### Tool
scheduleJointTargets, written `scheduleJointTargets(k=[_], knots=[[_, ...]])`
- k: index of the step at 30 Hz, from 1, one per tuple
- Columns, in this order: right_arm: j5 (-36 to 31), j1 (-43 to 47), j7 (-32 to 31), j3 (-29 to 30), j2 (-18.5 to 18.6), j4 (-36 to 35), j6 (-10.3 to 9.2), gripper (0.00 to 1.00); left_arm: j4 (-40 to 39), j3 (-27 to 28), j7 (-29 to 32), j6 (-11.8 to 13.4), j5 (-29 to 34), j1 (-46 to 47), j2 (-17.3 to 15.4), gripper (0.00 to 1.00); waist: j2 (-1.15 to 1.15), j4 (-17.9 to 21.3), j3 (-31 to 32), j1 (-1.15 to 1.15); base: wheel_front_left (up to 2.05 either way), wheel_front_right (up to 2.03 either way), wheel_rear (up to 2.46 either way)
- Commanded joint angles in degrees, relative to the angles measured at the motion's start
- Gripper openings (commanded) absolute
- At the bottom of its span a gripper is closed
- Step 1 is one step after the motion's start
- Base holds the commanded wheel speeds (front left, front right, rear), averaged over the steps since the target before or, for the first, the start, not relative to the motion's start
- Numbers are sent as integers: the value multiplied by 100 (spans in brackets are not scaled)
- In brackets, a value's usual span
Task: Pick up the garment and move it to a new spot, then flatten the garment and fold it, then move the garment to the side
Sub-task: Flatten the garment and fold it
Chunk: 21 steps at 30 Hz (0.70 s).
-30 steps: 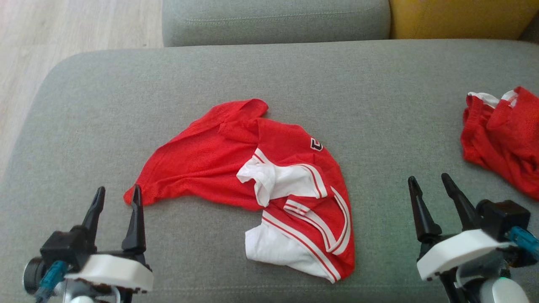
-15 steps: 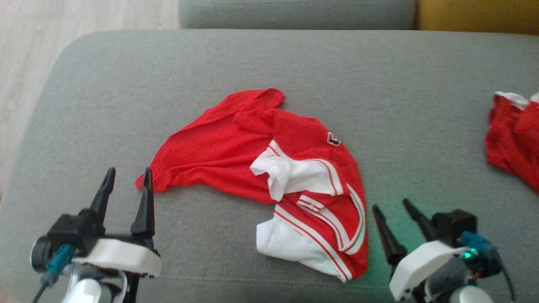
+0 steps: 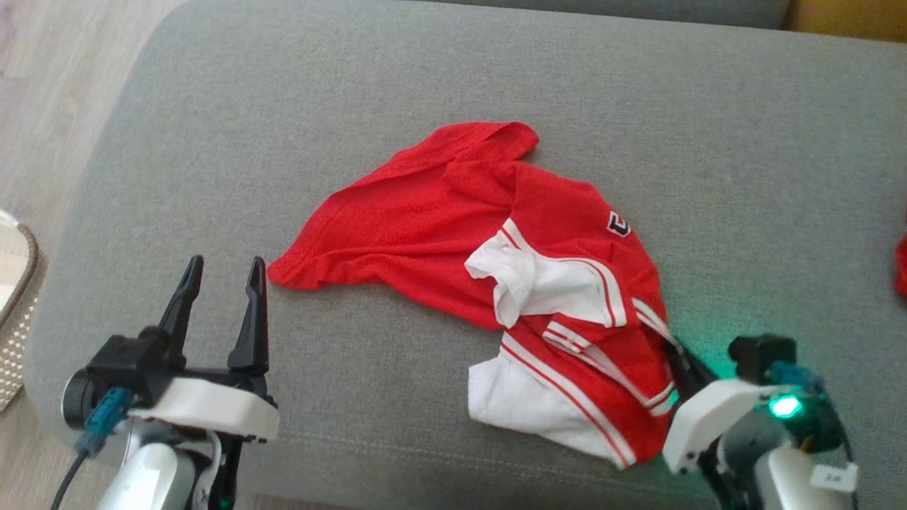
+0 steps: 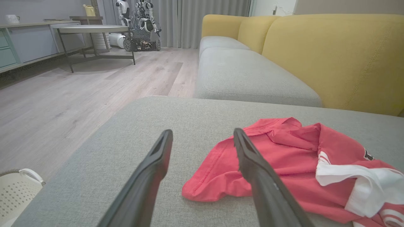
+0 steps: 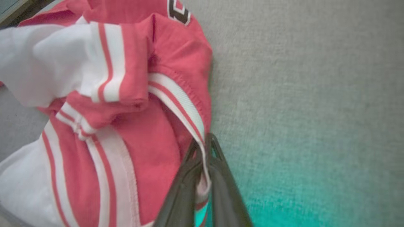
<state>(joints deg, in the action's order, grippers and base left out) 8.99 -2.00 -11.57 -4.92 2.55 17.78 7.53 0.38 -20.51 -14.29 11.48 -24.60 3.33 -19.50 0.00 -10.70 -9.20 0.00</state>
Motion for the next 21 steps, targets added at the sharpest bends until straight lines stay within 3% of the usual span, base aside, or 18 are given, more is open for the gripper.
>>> scheduleJointTargets(k=[1, 11, 21], knots=[[-66, -324, 155, 58, 32, -122, -4, 0, -122, 277, -65, -43, 75, 307, -54, 100, 0, -39, -43, 0, 0, 0, 0], [-598, -1468, 204, 861, 35, -72, -4, 0, -144, 388, -70, -182, 199, 425, 97, 100, 0, -28, -261, 0, 0, 0, 0], [-755, -3196, 446, 1225, 278, 1158, -4, 0, -6, 486, -70, -524, 371, 793, 362, 100, 0, -46, -742, 0, 0, 0, 0]])
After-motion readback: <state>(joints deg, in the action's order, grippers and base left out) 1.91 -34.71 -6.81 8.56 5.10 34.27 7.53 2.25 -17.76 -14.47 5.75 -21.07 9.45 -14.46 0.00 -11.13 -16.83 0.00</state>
